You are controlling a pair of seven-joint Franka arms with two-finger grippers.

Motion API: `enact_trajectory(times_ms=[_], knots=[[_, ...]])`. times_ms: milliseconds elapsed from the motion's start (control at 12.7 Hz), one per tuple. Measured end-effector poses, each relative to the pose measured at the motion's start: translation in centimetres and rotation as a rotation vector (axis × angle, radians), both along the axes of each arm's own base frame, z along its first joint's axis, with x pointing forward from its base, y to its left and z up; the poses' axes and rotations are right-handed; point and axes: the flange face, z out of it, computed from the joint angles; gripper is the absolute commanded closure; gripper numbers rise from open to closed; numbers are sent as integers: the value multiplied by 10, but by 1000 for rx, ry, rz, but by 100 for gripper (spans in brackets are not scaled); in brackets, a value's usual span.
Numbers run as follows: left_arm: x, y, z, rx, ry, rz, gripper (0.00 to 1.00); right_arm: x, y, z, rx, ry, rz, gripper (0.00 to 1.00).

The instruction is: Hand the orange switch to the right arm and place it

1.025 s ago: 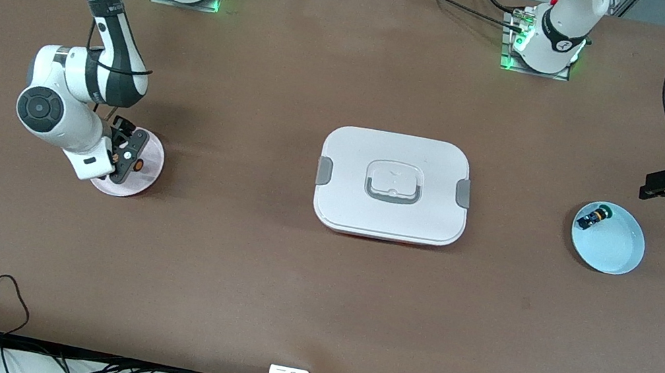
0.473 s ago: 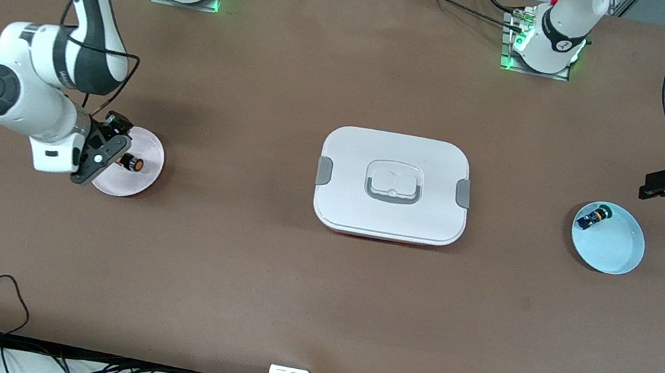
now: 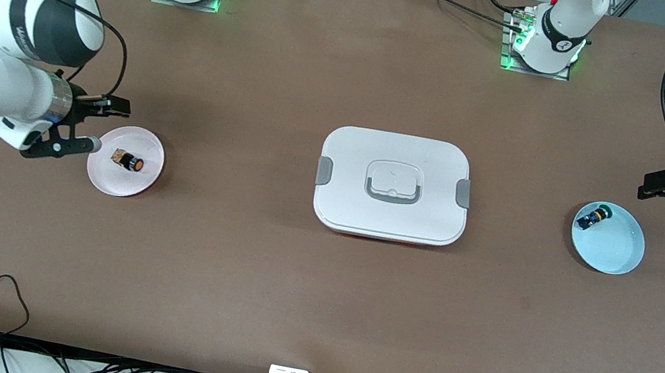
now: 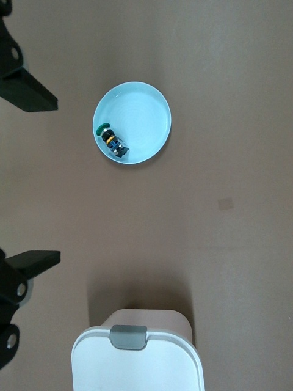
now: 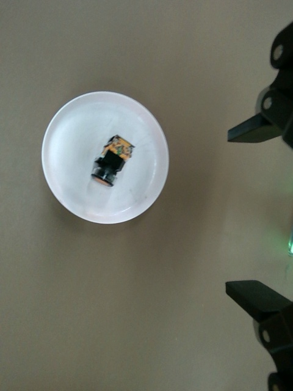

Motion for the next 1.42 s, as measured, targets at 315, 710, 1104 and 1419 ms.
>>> enact_trajectory(times_ms=[315,710,1104,1419], knots=[[0,0,0,0,0,0,0,12,-11,76,-18,-40,-64,0],[0,0,0,0,0,1,0,6,-58,170,-42,-195,-203,0],[0,0,0,0,1,1,0,-9,-90,167,-72,-162,-314,0],[0,0,0,0,1,1,0,-39,-93,162,-45,-179,-270,0]])
